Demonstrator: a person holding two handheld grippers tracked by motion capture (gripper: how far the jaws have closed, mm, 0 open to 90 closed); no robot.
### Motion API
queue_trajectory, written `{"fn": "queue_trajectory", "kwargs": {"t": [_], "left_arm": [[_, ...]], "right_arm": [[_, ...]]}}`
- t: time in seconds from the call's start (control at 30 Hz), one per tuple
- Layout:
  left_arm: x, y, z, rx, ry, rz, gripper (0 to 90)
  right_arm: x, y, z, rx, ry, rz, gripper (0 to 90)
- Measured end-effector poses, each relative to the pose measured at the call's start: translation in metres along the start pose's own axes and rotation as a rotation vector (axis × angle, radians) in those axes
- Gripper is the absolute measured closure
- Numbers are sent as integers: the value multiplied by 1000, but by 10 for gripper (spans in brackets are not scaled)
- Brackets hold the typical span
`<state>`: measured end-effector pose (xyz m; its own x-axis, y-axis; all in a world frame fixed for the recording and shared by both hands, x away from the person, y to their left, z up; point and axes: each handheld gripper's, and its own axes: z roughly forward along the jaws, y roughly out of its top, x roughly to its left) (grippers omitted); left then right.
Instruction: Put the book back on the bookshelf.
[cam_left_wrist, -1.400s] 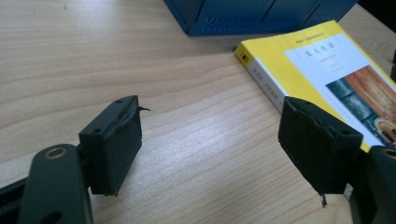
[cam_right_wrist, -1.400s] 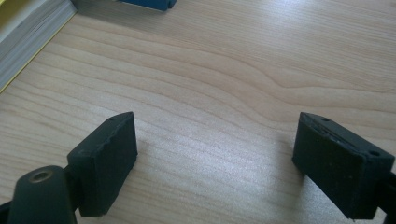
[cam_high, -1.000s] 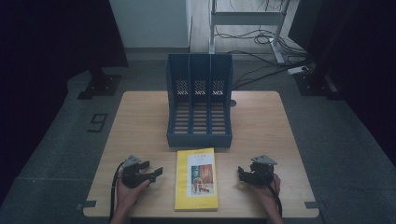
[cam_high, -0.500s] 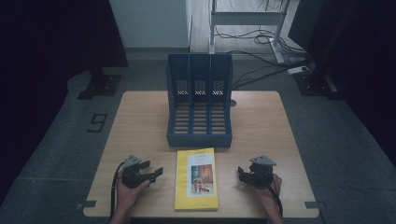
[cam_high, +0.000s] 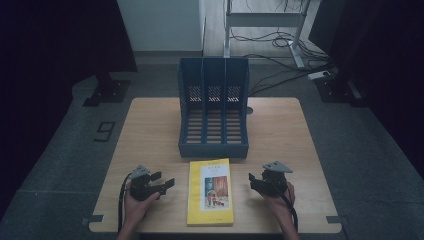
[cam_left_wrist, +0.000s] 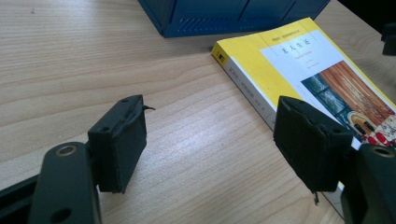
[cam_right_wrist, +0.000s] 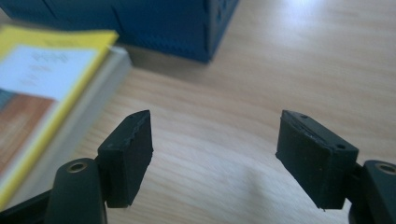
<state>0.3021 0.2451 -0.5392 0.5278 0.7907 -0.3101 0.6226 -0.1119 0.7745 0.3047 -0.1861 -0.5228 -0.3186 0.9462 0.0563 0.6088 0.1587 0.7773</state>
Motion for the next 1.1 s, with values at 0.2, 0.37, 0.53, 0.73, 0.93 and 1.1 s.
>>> {"fn": "queue_trajectory", "kwargs": {"t": [0.2, 0.37, 0.53, 0.73, 0.93, 1.1], "left_arm": [[0, 1, 2, 0, -9, -1, 257], [-2, 2, 3, 11, -14, -13, 258], [-8, 2, 5, 18, -20, 0, 259], [-13, 4, 5, 18, -26, 9, 259], [-19, 5, 6, 6, -37, 22, 259], [-27, 3, 10, 18, -54, 39, 259]], "right_arm": [[10, 0, -5, -35, 34, -1, 264], [15, -3, -11, -60, 48, -12, 273], [24, -3, -13, -69, 74, -35, 273], [34, -4, -13, -71, 98, -50, 270], [46, -5, -8, -59, 122, -66, 272], [55, -6, -10, -89, 136, -73, 285]]}}
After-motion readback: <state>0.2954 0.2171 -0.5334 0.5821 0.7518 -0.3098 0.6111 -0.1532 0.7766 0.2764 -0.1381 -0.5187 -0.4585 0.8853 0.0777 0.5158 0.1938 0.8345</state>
